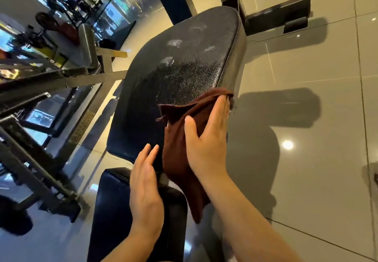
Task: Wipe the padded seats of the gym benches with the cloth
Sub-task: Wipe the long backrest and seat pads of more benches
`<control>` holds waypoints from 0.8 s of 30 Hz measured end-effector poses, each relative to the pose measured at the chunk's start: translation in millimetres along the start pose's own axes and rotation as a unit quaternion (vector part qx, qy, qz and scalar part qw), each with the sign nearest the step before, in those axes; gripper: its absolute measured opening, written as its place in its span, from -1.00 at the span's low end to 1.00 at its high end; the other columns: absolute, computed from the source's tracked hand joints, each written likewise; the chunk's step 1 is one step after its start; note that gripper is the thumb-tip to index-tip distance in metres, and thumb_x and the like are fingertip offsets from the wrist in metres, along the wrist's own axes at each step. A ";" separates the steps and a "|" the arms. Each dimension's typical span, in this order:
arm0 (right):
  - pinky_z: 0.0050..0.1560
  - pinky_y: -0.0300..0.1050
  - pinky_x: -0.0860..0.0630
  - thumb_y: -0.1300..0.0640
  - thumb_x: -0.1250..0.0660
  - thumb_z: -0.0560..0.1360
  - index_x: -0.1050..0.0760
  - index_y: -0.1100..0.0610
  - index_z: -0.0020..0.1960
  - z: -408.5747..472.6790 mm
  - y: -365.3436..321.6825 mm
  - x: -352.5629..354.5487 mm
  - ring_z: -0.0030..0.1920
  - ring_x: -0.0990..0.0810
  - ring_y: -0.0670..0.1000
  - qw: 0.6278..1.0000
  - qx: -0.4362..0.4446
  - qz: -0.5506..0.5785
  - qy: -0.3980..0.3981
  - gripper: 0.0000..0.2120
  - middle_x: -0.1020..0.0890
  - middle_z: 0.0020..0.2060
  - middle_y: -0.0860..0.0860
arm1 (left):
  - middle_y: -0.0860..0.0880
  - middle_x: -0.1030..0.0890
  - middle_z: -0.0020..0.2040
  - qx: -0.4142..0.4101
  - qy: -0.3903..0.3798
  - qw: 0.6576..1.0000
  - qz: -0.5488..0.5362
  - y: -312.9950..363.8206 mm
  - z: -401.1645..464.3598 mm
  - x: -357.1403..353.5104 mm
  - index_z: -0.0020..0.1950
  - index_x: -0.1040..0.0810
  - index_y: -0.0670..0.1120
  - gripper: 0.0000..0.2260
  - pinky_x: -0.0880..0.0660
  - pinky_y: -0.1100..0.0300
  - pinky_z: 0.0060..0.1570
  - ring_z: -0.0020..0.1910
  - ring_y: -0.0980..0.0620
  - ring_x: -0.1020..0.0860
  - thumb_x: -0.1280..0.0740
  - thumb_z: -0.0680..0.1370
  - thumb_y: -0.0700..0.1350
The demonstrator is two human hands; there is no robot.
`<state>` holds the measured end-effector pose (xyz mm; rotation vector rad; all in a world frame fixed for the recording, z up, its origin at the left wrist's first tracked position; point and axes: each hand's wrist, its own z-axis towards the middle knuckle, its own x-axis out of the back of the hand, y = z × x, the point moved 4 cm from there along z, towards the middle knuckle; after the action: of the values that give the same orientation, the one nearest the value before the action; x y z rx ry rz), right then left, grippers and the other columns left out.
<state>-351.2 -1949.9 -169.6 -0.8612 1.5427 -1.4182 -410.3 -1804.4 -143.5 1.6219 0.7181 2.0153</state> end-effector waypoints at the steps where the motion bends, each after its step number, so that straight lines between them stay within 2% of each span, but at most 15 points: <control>1: 0.44 -0.39 0.26 0.08 -0.22 0.63 0.22 0.10 0.58 23.4 -4.5 4.1 0.56 0.17 -0.10 1.000 0.003 -0.007 0.005 -0.26 0.12 0.58 -0.03 | 0.40 -0.28 0.42 -0.001 0.006 1.000 0.010 0.5 0.5 -0.4 0.31 -0.34 0.38 -0.61 -0.15 -0.08 0.49 0.46 0.33 -0.18 0.08 0.54 0.29; 4: 0.43 -0.35 0.24 0.11 -0.20 0.64 0.18 0.19 0.59 86.1 -15.8 15.3 0.57 0.13 -0.01 1.000 -0.006 -0.009 0.026 -0.29 0.09 0.59 0.07 | 0.39 -0.26 0.43 -0.010 0.020 0.999 0.048 4.4 3.3 -2.5 0.31 -0.30 0.45 -0.63 -0.17 -0.11 0.48 0.48 0.26 -0.19 0.11 0.56 0.34; 6: 0.41 -0.39 0.23 0.09 -0.19 0.64 0.16 0.18 0.59 91.6 -16.3 17.7 0.57 0.10 -0.01 0.999 -0.006 0.000 0.033 -0.31 0.06 0.59 0.07 | 0.43 -0.21 0.44 -0.016 0.018 0.995 0.092 5.3 4.4 -4.0 0.32 -0.22 0.53 -0.64 -0.16 -0.14 0.48 0.50 0.23 -0.17 0.14 0.56 0.37; 8: 0.41 -0.46 0.20 0.03 -0.18 0.64 0.16 0.10 0.59 60.8 -8.8 13.1 0.57 0.08 -0.06 1.000 0.000 0.022 0.021 -0.32 0.04 0.59 0.02 | 0.47 -0.15 0.43 -0.027 0.019 0.989 0.141 6.3 3.9 -4.9 0.35 -0.17 0.48 -0.62 -0.15 -0.12 0.48 0.50 0.25 -0.14 0.17 0.57 0.34; 11: 0.50 -0.34 0.08 -0.15 -0.13 0.60 0.20 -0.11 0.53 -9.5 5.2 5.9 0.57 0.05 -0.14 0.999 0.017 0.029 0.002 -0.33 0.01 0.59 -0.07 | 0.44 -0.12 0.44 -0.031 0.020 0.984 0.173 2.9 6.6 -5.7 0.41 -0.15 0.38 -0.55 -0.15 -0.08 0.47 0.50 0.25 -0.14 0.18 0.56 0.38; 13: 0.50 -0.36 0.07 -0.20 -0.07 0.57 0.21 -0.18 0.50 -34.3 10.8 1.3 0.55 0.06 -0.21 0.999 0.012 0.030 -0.008 -0.37 0.03 0.56 -0.18 | 0.41 -0.11 0.46 -0.034 0.015 0.984 0.172 0.9 7.4 -5.1 0.43 -0.13 0.40 -0.55 -0.17 -0.10 0.47 0.51 0.22 -0.15 0.17 0.56 0.39; 17: 0.47 -0.42 0.14 -0.12 -0.13 0.58 0.16 -0.04 0.51 -22.6 5.2 1.4 0.55 0.11 -0.21 0.999 0.003 0.045 0.006 -0.35 0.05 0.52 -0.16 | 0.48 -0.09 0.45 -0.027 0.006 0.984 0.176 3.7 6.1 -8.1 0.40 -0.05 0.54 -0.62 -0.14 0.00 0.47 0.51 0.25 -0.12 0.12 0.57 0.35; 20: 0.49 -0.37 0.18 0.02 -0.17 0.59 0.10 0.13 0.57 34.6 -3.8 7.6 0.56 0.09 -0.08 0.999 0.025 0.027 0.024 -0.32 0.00 0.57 0.03 | 0.49 -0.11 0.43 -0.018 0.008 0.985 0.169 6.3 6.5 -8.4 0.39 -0.16 0.42 -0.62 -0.08 0.24 0.42 0.48 0.36 -0.10 0.07 0.57 0.26; 22: 0.54 -0.23 0.15 0.07 -0.16 0.62 0.08 0.22 0.58 75.0 -9.2 13.8 0.57 0.07 0.02 0.999 0.027 0.016 0.032 -0.34 -0.01 0.58 0.12 | 0.47 -0.13 0.42 -0.013 0.009 0.986 0.164 7.9 6.2 -8.3 0.39 -0.17 0.36 -0.62 -0.04 0.39 0.38 0.46 0.38 -0.10 0.07 0.56 0.23; 24: 0.55 -0.17 0.12 0.07 -0.14 0.63 0.08 0.22 0.58 86.9 -9.3 15.8 0.58 0.04 0.03 0.999 0.029 0.014 0.042 -0.36 -0.02 0.58 0.12 | 0.47 -0.13 0.41 -0.007 0.011 0.987 0.162 8.9 6.4 -8.5 0.38 -0.16 0.37 -0.62 -0.03 0.41 0.37 0.46 0.39 -0.10 0.07 0.55 0.24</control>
<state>-278.7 -2000.7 -162.3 -0.7522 1.5610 -1.4885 -402.6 -1815.9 -143.0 1.8077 0.4686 2.2572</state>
